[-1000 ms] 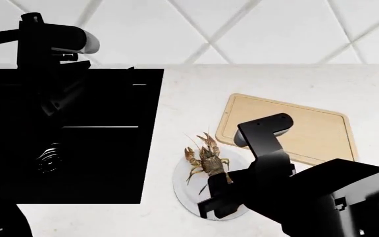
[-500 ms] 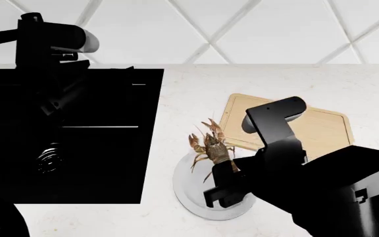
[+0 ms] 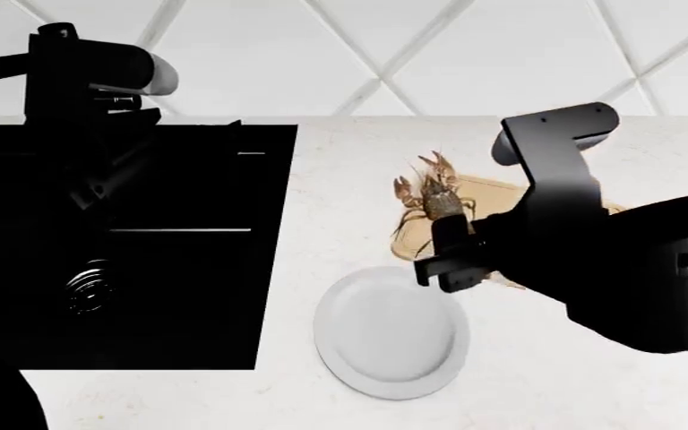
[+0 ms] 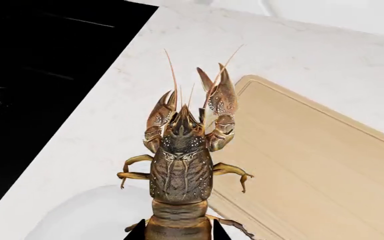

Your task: Pick the lobster from the plate and place it on the cutting board. Then pick the condiment bottle from the cabinet and place it next to the cutting board.

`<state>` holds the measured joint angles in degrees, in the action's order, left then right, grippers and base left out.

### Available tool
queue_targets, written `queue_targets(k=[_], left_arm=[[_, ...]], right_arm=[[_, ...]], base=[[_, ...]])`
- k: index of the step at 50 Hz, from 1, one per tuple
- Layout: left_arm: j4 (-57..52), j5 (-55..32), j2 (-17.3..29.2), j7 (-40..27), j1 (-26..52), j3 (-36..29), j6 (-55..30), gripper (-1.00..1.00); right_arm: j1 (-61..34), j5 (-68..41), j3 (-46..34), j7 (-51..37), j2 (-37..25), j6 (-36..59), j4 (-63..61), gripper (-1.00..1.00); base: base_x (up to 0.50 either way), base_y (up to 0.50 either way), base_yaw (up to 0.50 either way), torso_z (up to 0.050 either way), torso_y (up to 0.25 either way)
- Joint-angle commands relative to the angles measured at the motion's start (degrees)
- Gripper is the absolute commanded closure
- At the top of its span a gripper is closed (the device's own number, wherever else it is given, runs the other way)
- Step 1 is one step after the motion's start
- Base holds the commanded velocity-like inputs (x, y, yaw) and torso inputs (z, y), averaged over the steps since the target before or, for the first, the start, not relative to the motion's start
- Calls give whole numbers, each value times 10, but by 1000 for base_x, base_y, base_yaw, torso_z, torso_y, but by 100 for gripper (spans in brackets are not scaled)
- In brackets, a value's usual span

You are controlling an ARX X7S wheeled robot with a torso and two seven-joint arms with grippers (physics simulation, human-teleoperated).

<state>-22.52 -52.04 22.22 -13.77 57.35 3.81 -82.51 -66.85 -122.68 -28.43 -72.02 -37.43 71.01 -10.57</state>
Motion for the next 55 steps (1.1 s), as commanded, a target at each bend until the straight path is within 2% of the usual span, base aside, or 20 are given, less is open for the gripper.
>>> queue_targets(k=[1, 25, 55], left_arm=[[-1, -9, 3, -8, -1, 0, -1, -100], [6, -19, 9, -14, -4, -11, 11, -100], [15, -28, 17, -21, -6, -23, 23, -100]], right_arm=[[-35, 95, 17, 71, -13, 32, 82, 100], [-57, 285, 4, 211, -26, 0, 200, 100], [-39, 361, -30, 280, -9, -44, 259, 100]], base=[[0, 0, 0, 0, 0], [0, 0, 0, 0, 1], [0, 0, 0, 0, 1]])
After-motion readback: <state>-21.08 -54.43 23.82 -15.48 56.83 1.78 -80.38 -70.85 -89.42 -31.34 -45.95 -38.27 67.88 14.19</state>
